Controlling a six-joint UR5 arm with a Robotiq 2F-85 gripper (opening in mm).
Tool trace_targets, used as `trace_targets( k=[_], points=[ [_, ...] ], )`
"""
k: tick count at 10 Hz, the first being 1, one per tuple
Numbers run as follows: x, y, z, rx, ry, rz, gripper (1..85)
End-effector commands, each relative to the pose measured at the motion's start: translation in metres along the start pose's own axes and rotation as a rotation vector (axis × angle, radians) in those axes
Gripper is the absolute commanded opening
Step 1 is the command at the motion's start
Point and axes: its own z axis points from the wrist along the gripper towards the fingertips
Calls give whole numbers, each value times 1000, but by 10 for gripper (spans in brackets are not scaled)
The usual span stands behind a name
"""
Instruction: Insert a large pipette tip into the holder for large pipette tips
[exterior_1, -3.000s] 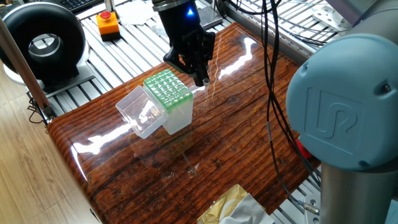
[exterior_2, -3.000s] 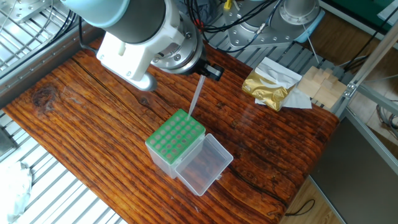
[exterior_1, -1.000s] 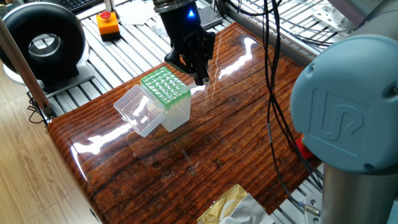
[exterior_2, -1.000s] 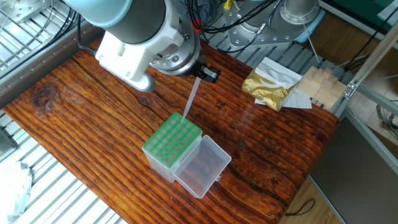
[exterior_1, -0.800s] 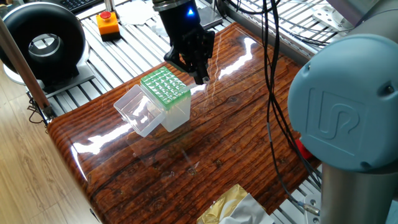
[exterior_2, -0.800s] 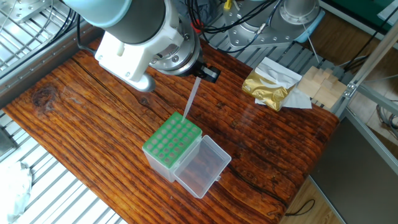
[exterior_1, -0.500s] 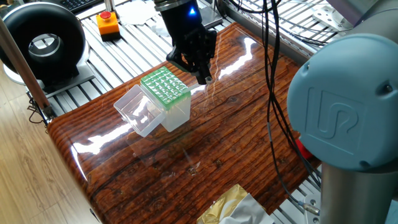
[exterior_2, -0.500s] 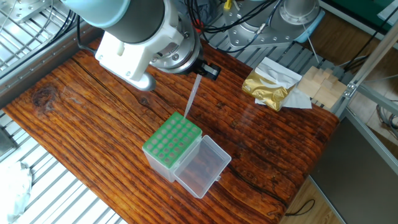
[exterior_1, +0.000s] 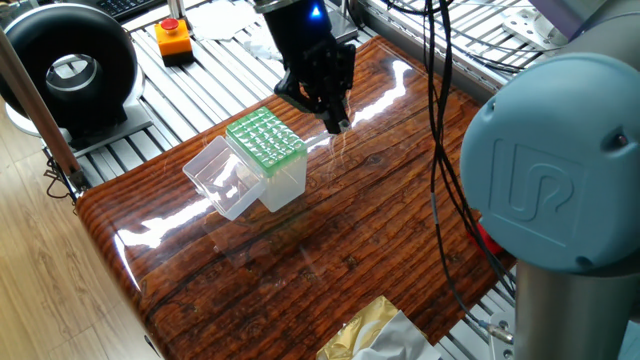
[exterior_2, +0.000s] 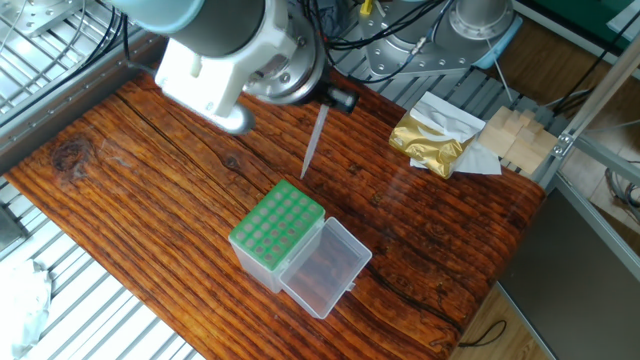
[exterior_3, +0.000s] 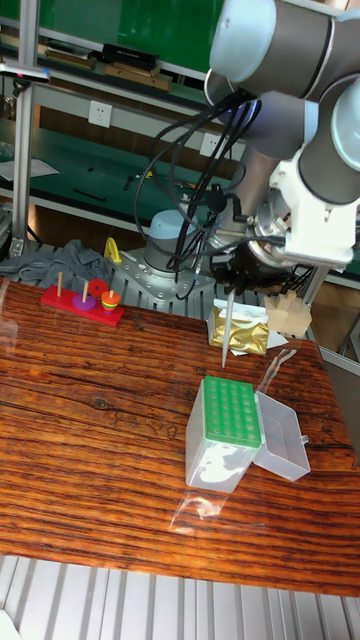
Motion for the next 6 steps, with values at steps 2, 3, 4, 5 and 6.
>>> trace_targets(
  k=[2,3,4,5,6],
  points=[
    [35,15,-7,-52,89,3,10],
    [39,14,-7,-49,104,5,10],
    [46,7,-8,-23,131,2,10],
    [54,15,-9,-53,164,2,10],
    [59,24,-10,-88,181,-9,10]
  ],
)
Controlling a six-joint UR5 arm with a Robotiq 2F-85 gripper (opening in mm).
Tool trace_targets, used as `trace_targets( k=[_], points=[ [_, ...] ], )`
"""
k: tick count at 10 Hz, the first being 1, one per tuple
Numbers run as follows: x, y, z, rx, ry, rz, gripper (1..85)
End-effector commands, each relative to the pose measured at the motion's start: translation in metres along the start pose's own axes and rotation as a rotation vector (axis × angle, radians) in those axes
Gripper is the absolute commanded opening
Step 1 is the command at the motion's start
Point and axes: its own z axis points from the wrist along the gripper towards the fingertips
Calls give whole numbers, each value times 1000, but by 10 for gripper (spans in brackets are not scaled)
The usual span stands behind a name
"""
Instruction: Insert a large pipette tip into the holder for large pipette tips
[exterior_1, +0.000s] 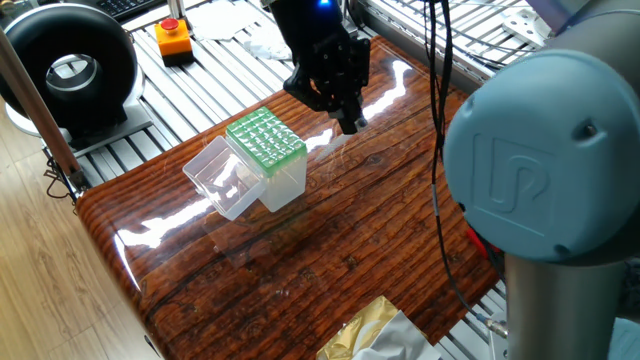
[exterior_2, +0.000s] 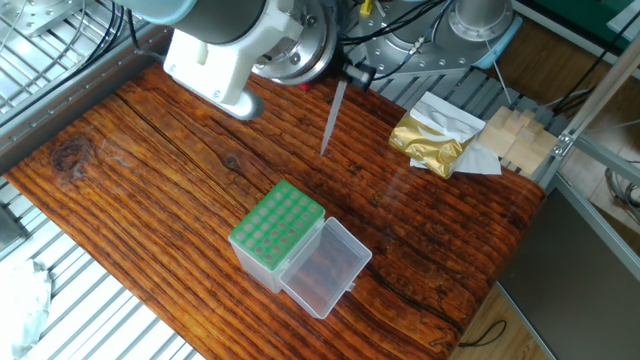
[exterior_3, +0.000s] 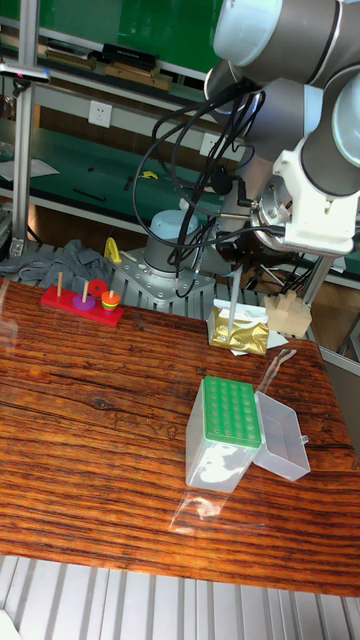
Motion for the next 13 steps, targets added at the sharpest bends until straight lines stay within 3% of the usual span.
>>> trace_targets(
  k=[1,2,4,12,13],
  points=[
    [18,19,-2,-73,58,-16,10],
    [19,29,-3,-110,62,-20,10],
    [16,27,-3,-105,50,-28,10],
    [18,24,-3,-92,61,-17,10],
    [13,21,-2,-81,41,-27,10]
  ],
)
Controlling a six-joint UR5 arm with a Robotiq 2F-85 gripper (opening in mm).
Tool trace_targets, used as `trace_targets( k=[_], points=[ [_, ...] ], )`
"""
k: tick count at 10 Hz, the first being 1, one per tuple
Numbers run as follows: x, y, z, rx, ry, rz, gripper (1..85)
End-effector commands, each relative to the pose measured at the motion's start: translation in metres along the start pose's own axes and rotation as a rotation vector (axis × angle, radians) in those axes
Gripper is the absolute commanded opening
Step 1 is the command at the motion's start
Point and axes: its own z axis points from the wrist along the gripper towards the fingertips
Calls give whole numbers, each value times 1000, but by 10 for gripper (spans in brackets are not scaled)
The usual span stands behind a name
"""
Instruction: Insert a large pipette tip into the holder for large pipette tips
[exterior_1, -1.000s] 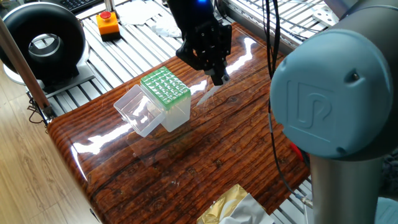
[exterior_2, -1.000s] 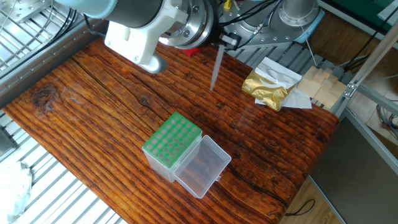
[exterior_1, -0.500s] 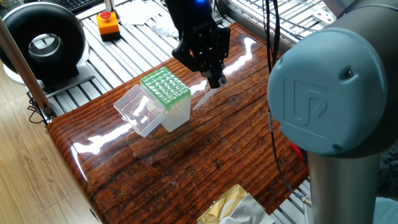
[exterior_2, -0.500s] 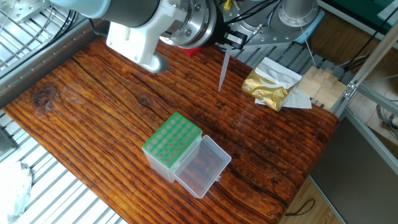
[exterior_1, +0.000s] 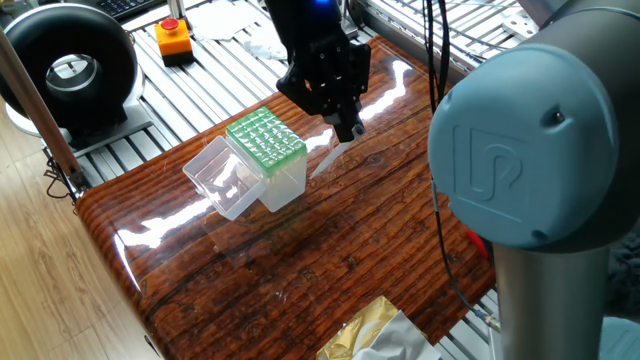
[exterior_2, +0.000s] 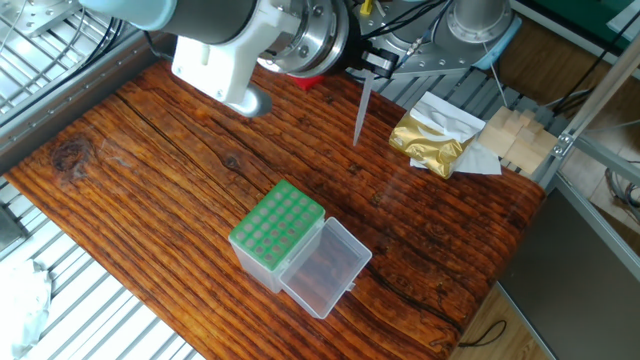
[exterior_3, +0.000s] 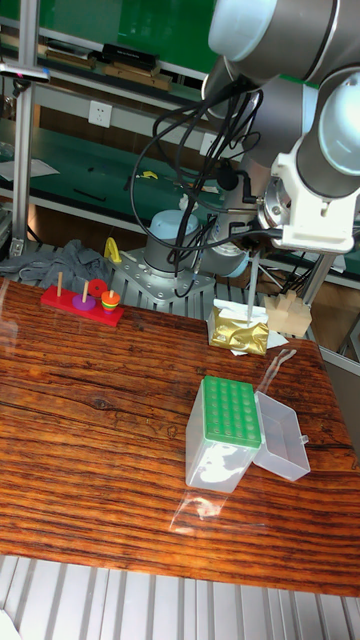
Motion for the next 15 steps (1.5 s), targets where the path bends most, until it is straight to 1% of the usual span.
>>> trace_targets(
  k=[1,2,3,4,5,6,7,8,9,11,12,13,14,15],
  points=[
    [-16,-14,-2,53,-65,-25,10],
    [-30,-28,-4,111,-118,-27,10],
    [-37,-30,-5,117,-144,-15,10],
    [-43,-34,-7,132,-169,-10,10],
    [-46,-33,-8,134,-180,-6,10],
    [-44,-31,-9,131,-179,-4,10],
    [-36,-31,-10,131,-164,-8,10],
    [-25,-26,-11,118,-149,-13,10],
    [-18,-26,-13,125,-132,-11,10],
    [-13,-39,-25,193,-124,-19,10],
    [-19,-43,-28,211,-129,-13,10],
    [-27,-42,-29,215,-133,-9,10],
    [-36,-42,-29,217,-145,-17,10],
    [-49,-42,-29,224,-165,-34,10]
  ],
)
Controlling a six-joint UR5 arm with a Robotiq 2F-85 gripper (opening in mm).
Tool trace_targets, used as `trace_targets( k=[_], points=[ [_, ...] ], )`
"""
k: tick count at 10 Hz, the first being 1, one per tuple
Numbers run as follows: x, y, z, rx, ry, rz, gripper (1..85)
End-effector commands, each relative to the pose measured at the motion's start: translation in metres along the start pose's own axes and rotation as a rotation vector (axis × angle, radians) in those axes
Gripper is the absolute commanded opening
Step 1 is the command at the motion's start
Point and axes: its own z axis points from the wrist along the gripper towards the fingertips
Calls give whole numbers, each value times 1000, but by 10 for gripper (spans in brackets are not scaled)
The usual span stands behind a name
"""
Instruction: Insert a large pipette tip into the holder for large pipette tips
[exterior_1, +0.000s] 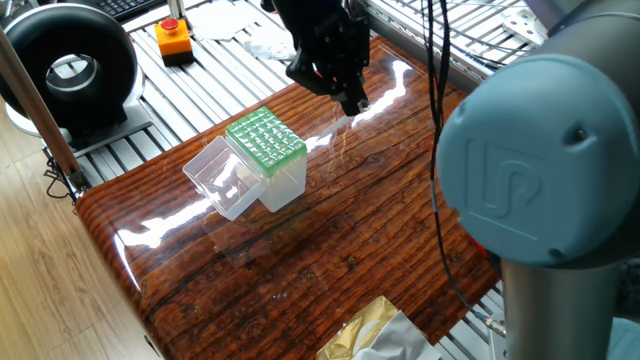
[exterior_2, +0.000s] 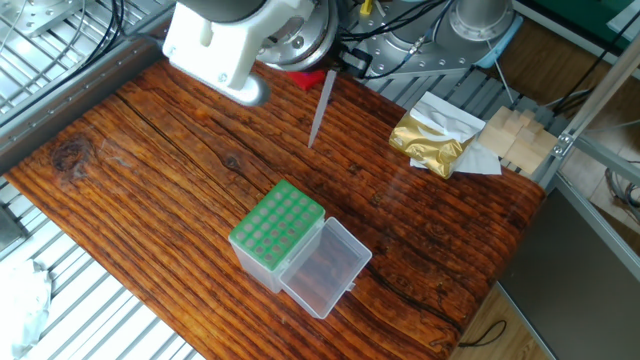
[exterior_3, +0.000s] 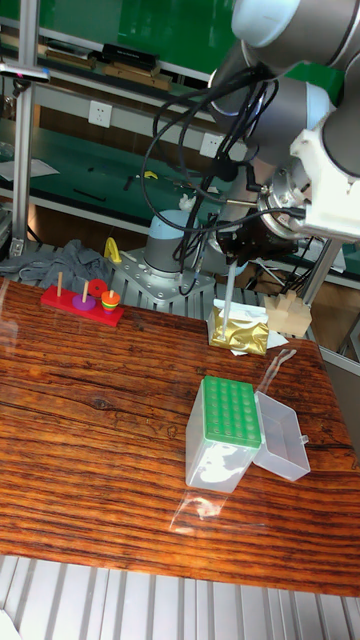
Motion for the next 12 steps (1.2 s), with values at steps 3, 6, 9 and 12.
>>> trace_targets(
  k=[3,6,9,12],
  points=[
    [-33,-39,-12,201,-87,-117,10],
    [-47,-74,-33,350,-173,-255,10],
    [-76,-101,-62,509,-284,-457,10],
    [-66,-143,-83,686,-144,-575,10]
  ],
)
